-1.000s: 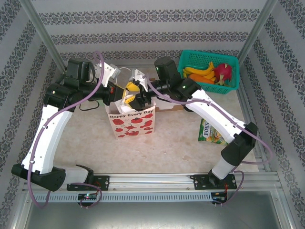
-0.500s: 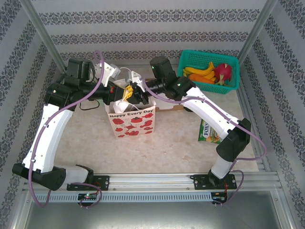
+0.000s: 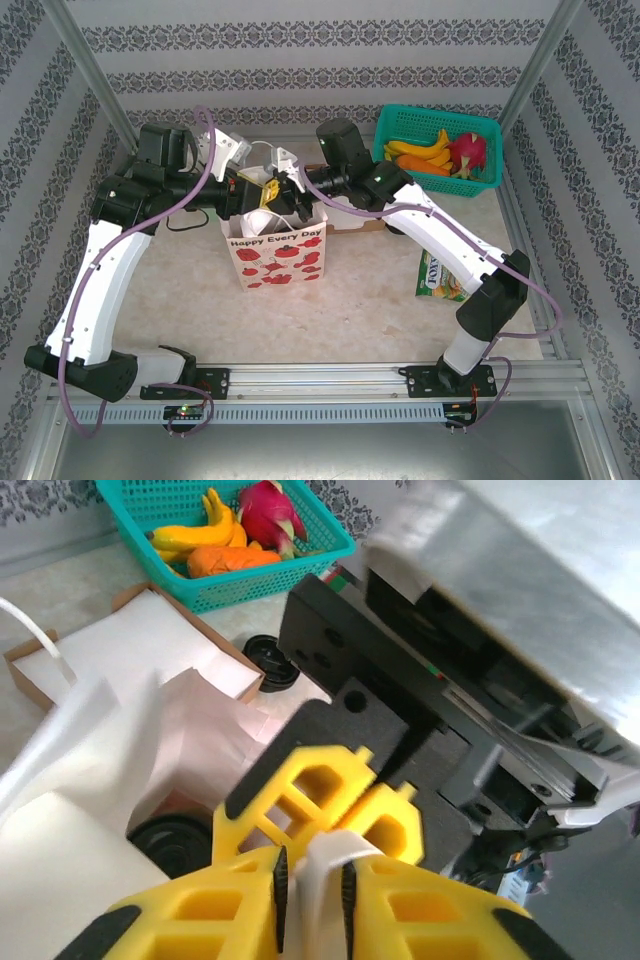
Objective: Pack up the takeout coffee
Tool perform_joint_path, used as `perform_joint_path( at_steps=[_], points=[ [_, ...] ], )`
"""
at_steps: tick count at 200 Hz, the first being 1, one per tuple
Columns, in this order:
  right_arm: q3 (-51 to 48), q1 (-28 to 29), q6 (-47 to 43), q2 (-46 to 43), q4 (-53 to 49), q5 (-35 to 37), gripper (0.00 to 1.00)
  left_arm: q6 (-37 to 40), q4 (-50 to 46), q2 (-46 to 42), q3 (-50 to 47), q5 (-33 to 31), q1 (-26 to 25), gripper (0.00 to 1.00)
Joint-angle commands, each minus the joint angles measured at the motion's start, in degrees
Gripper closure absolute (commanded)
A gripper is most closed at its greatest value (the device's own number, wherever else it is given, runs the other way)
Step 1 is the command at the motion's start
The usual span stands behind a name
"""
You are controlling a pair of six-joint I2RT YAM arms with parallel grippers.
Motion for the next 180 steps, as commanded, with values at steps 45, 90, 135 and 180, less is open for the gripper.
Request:
perform_joint_path(
  at_steps=[45,90,135,180],
  points=[
    [0.2,1.8,17.5,-1.9,2.1,16.1,1.0,-11.8,9.9,-9.1,-4.9,-24.5,2.4,0.0],
    [-0.6,3.3,24.7,-0.4,4.3,11.8,1.0,-25.1,6.3,-10.6,-9.5,-49.7,3.0,0.01],
    [-2.5,4.2,29.0,1.7,5.1,11.5,1.0,-34.9,2.7,-10.5,-15.6,-55.8,4.6,0.01],
    [-2.3,5.2,23.0,6.7,3.5,7.2,0.98,-40.7,2.7,-9.8,-23.1,-55.2,10.1,0.01]
  ],
)
